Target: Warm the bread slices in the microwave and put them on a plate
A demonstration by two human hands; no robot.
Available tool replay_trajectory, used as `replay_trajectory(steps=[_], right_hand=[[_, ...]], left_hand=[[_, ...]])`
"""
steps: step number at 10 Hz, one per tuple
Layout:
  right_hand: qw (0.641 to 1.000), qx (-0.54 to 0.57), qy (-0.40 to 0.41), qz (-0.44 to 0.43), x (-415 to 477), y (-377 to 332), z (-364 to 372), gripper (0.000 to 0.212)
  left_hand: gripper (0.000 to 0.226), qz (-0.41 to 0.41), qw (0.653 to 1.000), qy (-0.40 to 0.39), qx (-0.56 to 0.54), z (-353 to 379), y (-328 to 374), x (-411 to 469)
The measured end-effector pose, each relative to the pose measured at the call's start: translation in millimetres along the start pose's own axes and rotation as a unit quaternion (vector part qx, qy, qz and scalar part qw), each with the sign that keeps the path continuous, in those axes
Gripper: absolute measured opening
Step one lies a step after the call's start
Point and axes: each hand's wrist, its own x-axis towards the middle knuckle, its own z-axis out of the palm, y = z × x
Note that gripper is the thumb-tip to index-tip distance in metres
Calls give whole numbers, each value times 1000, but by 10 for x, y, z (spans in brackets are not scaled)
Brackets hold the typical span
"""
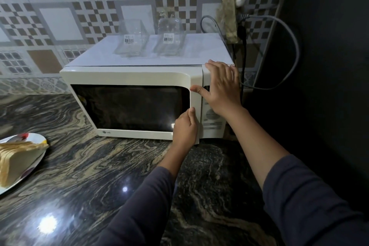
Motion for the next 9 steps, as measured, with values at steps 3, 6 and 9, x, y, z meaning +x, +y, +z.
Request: replay_trajectory(steps=[3,6,9], right_hand=[[999,0,36,19,31,-31,41,83],[999,-37,38,6,-10,-14,88,73],[997,44,41,54,-776,-68,264,60]], left_hand=[[44,-8,1000,11,8,70,11,102],[43,-13,999,-31,-35,-2,34,112],[30,-29,993,-99,60,-119,-167,-152]])
